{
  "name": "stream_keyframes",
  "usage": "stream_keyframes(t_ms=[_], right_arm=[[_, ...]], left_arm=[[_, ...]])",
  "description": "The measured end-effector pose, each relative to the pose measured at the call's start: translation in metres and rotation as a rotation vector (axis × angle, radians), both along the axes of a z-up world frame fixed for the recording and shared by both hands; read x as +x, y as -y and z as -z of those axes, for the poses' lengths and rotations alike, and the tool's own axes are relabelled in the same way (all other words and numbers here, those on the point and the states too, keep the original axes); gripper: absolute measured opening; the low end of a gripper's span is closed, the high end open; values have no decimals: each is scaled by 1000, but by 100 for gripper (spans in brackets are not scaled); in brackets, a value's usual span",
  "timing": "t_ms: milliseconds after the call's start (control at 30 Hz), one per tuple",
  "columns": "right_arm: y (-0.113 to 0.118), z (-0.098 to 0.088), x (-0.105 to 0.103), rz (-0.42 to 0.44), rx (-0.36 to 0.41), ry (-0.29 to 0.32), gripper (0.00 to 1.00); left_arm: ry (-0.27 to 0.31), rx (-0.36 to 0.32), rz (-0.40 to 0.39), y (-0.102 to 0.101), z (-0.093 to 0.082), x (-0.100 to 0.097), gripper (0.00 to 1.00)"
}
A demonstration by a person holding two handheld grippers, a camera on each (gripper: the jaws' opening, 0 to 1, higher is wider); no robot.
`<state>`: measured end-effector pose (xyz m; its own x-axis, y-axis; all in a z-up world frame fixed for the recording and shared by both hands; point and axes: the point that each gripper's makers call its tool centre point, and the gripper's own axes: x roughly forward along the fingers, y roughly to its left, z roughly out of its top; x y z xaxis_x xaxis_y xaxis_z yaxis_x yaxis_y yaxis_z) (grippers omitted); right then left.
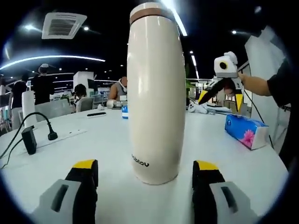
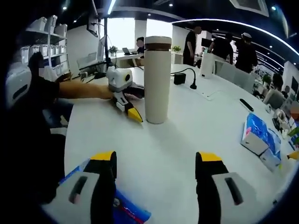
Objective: Grasp the water cup twist off the cup lid place the cup lid on the table
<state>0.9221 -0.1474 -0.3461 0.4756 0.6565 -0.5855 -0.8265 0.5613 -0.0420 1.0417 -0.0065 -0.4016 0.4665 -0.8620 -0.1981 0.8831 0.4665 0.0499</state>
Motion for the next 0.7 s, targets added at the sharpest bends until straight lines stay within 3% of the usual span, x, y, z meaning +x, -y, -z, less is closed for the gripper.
stream_keyframes(t_ms=[367, 467, 700], right_arm=[[-9, 4, 5, -24, -7, 2, 70], [-12, 2, 6, -32, -4, 5, 70], [-18, -3, 6, -52, -4, 17, 70]], left_arm=[[6, 11, 7, 5, 2, 0, 83], [25, 38, 8, 8, 6, 0, 82], [18, 30, 7, 11, 7, 3, 81]])
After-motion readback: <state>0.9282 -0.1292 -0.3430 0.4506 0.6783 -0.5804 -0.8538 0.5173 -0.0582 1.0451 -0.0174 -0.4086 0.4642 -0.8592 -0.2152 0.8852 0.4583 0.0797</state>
